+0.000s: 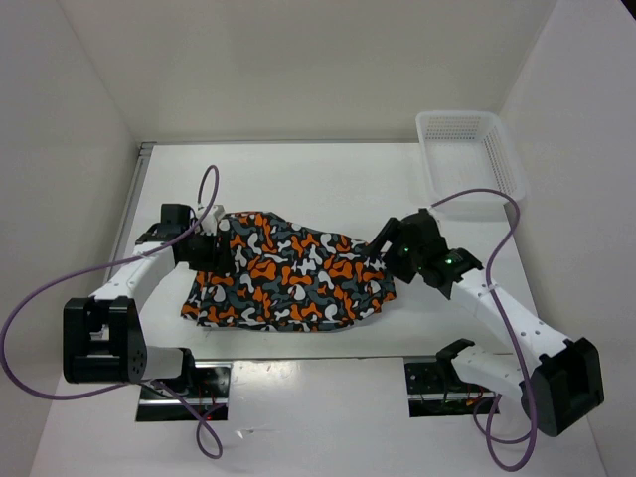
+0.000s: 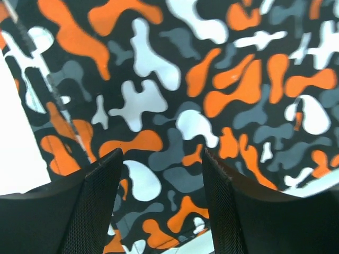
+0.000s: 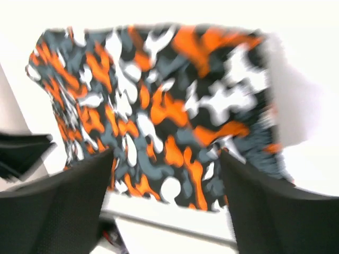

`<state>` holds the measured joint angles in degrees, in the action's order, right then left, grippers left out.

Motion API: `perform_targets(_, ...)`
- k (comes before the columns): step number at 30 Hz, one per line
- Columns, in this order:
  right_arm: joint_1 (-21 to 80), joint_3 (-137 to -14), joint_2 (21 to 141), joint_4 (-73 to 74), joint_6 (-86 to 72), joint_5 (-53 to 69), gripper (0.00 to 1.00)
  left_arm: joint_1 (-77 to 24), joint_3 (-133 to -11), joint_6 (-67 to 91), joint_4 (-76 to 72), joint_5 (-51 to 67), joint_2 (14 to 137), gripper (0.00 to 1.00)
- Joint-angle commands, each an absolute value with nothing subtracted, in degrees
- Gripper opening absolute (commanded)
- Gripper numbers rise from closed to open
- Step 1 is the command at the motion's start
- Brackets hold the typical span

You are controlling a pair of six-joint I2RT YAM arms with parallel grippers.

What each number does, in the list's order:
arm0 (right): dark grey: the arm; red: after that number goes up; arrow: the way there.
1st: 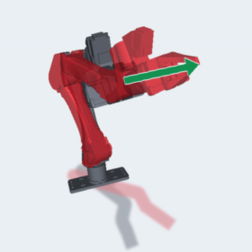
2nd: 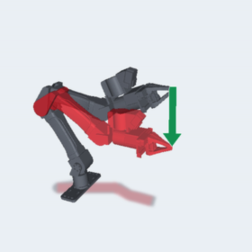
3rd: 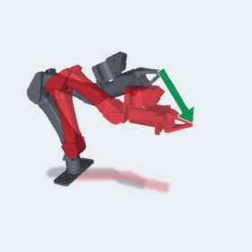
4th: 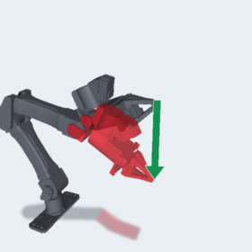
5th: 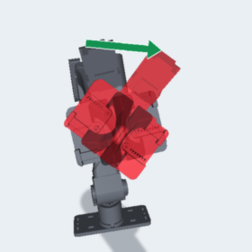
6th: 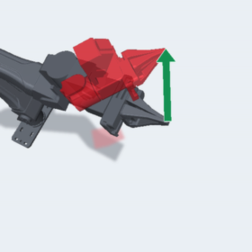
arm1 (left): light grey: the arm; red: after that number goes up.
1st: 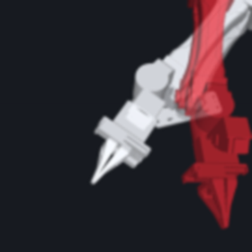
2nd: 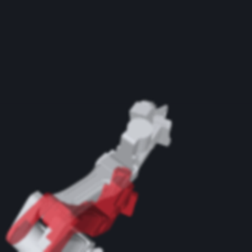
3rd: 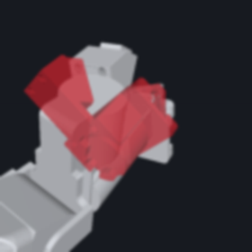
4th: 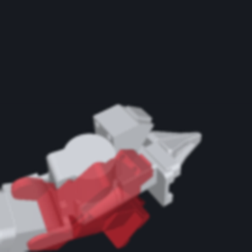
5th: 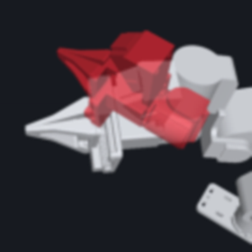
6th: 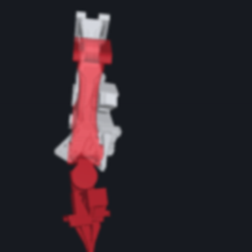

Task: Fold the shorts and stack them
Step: Fold the shorts

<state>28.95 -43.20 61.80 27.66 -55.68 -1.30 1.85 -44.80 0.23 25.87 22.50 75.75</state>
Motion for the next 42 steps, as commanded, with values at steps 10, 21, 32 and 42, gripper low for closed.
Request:
perform_targets(10,22.1,-36.2,71.5,21.6,-53.9,5.7,1.00,5.4,-47.6,0.0,27.9,9.9,80.2,0.96)
perform_targets(21,22.1,-33.1,79.5,15.2,-53.3,7.4,0.71,8.6,-45.4,0.0,21.9,12.6,86.8,0.96)
perform_targets(32,23.8,-38.8,78.4,19.3,-53.3,1.2,0.03,8.6,-41.0,0.0,14.2,17.8,90.5,0.60)
perform_targets(42,23.8,-49.7,73.4,30.8,-49.8,-8.6,0.01,-2.9,-45.8,0.0,14.7,21.6,90.5,0.00)
